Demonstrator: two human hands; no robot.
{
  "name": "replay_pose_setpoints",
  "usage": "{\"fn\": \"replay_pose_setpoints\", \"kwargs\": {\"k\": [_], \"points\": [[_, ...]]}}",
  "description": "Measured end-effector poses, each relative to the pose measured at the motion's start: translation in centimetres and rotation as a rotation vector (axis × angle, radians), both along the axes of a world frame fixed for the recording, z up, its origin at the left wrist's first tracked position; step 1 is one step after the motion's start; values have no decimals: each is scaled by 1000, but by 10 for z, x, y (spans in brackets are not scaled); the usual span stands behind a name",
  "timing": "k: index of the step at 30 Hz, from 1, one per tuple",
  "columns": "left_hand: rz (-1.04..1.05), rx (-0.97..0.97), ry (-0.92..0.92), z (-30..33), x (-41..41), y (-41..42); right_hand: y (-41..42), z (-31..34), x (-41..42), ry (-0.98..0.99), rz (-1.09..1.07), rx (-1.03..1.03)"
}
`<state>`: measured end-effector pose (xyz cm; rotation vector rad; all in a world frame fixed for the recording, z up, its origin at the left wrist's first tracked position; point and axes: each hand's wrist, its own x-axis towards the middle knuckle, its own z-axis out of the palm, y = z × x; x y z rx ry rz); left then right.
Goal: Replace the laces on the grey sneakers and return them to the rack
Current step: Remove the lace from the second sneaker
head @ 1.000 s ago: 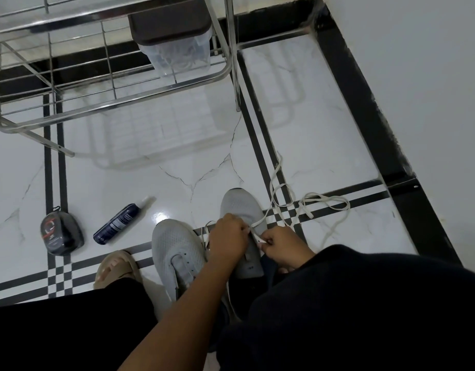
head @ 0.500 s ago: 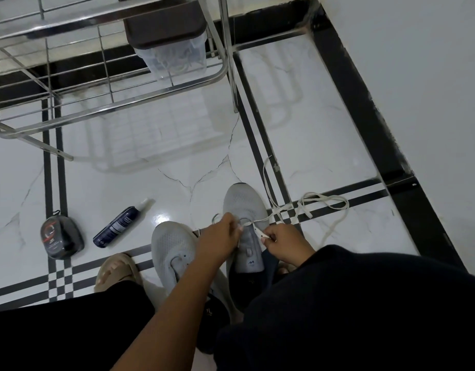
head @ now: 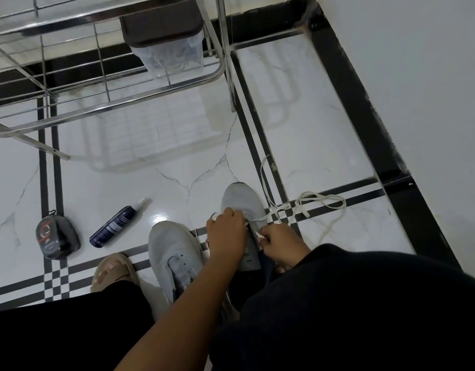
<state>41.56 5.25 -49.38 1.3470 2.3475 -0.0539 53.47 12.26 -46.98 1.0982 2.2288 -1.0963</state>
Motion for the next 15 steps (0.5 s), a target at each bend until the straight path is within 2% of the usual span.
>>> {"fn": "replay_pose_setpoints", "kwargs": {"k": [7,11,13,14,15], "points": [[-19,18,49,-4,5,1,-1,-2,0,2,25,8],[-58,-62,31,-15,3,0,-2,-5,-1,-4,10,-27],[102,-86,-179,-8,0,8,-3,-8,0,-3,-26,-45],[283,-58,-388,-2,-6,13,-3,-10,2,12,-72,-42],[557,-15,-662,5,-17,16,-3,-12,5,27,-130,-36]]}}
